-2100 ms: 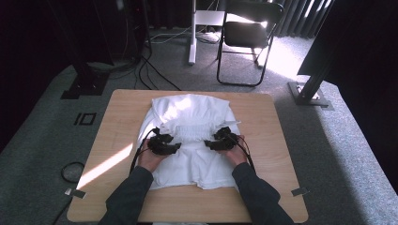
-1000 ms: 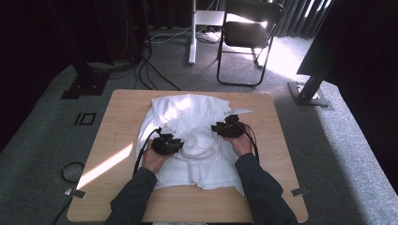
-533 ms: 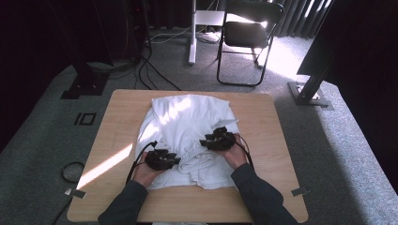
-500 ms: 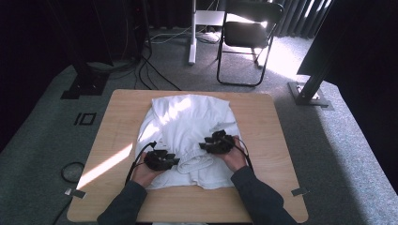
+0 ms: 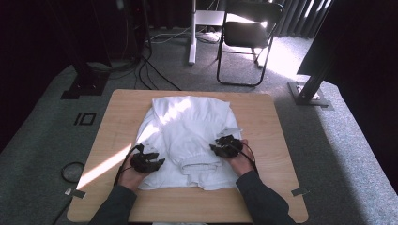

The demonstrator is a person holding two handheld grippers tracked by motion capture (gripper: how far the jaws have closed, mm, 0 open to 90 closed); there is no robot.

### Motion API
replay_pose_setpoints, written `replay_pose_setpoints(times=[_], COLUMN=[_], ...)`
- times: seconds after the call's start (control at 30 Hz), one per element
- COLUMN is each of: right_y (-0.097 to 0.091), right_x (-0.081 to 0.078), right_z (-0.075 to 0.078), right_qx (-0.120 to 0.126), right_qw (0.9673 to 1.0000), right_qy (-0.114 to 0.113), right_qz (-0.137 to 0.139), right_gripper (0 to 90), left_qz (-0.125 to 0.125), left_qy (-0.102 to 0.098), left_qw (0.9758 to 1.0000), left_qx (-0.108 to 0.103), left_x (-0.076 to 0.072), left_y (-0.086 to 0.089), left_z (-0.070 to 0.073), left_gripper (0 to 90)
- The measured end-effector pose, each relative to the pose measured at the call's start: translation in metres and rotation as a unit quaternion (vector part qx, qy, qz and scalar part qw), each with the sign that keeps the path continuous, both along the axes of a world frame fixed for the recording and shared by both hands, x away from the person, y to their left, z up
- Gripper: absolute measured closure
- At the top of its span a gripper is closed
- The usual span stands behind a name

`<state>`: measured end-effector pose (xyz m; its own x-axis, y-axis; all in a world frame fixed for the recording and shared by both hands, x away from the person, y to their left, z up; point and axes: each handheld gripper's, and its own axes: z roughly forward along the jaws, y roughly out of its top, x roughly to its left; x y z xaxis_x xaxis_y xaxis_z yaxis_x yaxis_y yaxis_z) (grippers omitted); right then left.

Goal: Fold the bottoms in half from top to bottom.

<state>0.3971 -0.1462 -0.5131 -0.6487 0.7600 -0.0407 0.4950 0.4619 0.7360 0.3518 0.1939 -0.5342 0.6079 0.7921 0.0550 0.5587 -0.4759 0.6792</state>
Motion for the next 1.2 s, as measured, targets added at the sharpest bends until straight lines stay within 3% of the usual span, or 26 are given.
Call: replay_pose_setpoints(times=[0.03,0.1,0.17,0.2,0.27,0.3,0.33,0.43,0.5,0.57,0.7,0.83,0.97,1.03,1.1,1.2], right_y=[-0.007,-0.021,-0.037,-0.043,-0.052,-0.057,-0.060,-0.064,-0.069,-0.076,-0.088,-0.093,-0.096,-0.098,-0.099,-0.097], right_x=[0.005,0.013,0.020,0.023,0.026,0.026,0.026,0.023,0.021,0.017,0.004,-0.008,-0.014,-0.015,-0.014,-0.012], right_z=[-0.001,-0.007,-0.016,-0.021,-0.030,-0.031,-0.030,-0.028,-0.028,-0.028,-0.029,-0.029,-0.030,-0.029,-0.029,-0.028], right_qx=[-0.014,-0.025,-0.040,-0.043,-0.041,-0.022,-0.020,-0.040,-0.049,-0.048,-0.036,-0.048,-0.056,-0.055,-0.053,-0.056], right_qw=[0.9995,0.9978,0.9949,0.9937,0.9925,0.9927,0.9924,0.9927,0.9925,0.9926,0.9928,0.9929,0.9923,0.9920,0.9917,0.9913], right_qy=[-0.004,0.011,0.027,0.039,0.062,0.066,0.069,0.073,0.073,0.074,0.079,0.069,0.065,0.067,0.070,0.073], right_qz=[-0.028,-0.061,-0.089,-0.096,-0.097,-0.098,-0.100,-0.087,-0.085,-0.084,-0.082,-0.084,-0.089,-0.092,-0.093,-0.094], right_gripper=[58.7,56.8,56.8,56.8,59.8,62.4,67.7,81.5,85.8,86.0,85.7,85.0,84.6,83.9,82.4,77.9], left_qz=[0.007,0.026,0.036,0.040,0.038,0.037,0.038,0.043,0.046,0.052,0.052,0.029,0.002,-0.014,-0.002,0.027], left_qy=[-0.002,0.003,0.006,0.008,0.004,0.007,0.006,0.007,0.002,0.004,0.008,0.009,0.021,0.014,-0.003,-0.036], left_qw=[0.9999,0.9988,0.9992,0.9991,0.9990,0.9991,0.9991,0.9987,0.9983,0.9982,0.9986,0.9995,0.9997,0.9998,1.0000,0.9987], left_qx=[0.009,0.040,0.014,0.012,0.020,0.019,0.018,0.026,0.036,0.028,-0.006,-0.008,-0.009,-0.003,-0.008,-0.023], left_x=[0.002,0.006,0.006,0.006,0.004,0.004,0.004,-0.001,-0.009,-0.018,-0.046,-0.077,-0.096,-0.100,-0.098,-0.084], left_y=[0.002,0.005,0.012,0.015,0.018,0.021,0.023,0.034,0.042,0.051,0.062,0.055,0.047,0.044,0.044,0.053], left_z=[0.000,-0.006,-0.009,-0.009,-0.008,-0.008,-0.008,-0.008,-0.008,-0.008,-0.012,-0.013,-0.012,-0.011,-0.006,0.012], left_gripper=[59.1,59.0,59.0,59.7,66.7,72.1,75.0,87.3,88.8,89.1,89.2,89.2,88.6,79.9,69.2,62.0])
